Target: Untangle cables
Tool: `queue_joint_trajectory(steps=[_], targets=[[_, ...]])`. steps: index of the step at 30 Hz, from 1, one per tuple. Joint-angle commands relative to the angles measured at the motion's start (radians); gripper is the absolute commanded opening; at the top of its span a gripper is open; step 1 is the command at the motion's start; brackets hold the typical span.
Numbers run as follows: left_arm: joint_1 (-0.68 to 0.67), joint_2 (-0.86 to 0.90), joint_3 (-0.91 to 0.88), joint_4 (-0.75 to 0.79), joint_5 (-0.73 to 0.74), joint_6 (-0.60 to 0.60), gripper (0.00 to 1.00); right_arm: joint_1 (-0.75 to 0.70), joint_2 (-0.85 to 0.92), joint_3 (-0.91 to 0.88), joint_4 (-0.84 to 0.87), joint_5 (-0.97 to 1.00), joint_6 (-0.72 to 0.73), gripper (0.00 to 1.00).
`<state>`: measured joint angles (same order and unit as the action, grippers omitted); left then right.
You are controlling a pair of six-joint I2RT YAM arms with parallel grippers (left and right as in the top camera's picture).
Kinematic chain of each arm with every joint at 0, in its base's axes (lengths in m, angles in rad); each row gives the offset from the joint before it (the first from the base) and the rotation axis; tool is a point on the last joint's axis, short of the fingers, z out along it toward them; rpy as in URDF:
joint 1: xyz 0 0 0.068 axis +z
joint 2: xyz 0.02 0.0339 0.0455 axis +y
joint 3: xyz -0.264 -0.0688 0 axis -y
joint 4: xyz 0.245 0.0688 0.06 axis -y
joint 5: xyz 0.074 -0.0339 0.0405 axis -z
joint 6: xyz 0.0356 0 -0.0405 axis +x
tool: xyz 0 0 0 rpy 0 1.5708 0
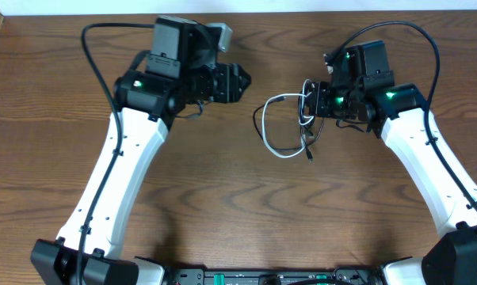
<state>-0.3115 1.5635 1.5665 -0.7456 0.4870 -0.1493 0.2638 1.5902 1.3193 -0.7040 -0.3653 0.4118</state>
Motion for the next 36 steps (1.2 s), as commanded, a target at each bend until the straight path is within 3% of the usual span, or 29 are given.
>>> queue_joint_trajectory(steps=[1,6,8,11,19,28,36], targets=[[-0.033,0.001,-0.006,-0.005,-0.013,0.063,0.54,-0.002,0.007,0.002,-0.021,0.016,0.045,0.01],[-0.056,0.011,-0.013,-0.032,-0.062,0.063,0.5,0.012,0.059,0.002,-0.072,0.015,0.044,0.04],[-0.056,0.012,-0.013,-0.037,-0.062,0.063,0.5,0.023,0.081,0.002,-0.067,0.016,0.042,0.14],[-0.057,0.012,-0.013,-0.039,-0.062,0.063,0.5,0.05,0.101,0.002,-0.04,0.015,0.017,0.4],[-0.057,0.017,-0.014,-0.04,-0.062,0.063,0.5,0.077,0.106,0.002,-0.022,0.092,0.003,0.45],[-0.135,0.127,-0.026,-0.033,-0.063,0.071,0.5,-0.165,0.106,0.002,-0.033,0.101,0.002,0.5],[-0.187,0.275,-0.026,0.086,-0.062,0.055,0.49,-0.29,0.106,0.002,-0.079,0.103,-0.051,0.51]])
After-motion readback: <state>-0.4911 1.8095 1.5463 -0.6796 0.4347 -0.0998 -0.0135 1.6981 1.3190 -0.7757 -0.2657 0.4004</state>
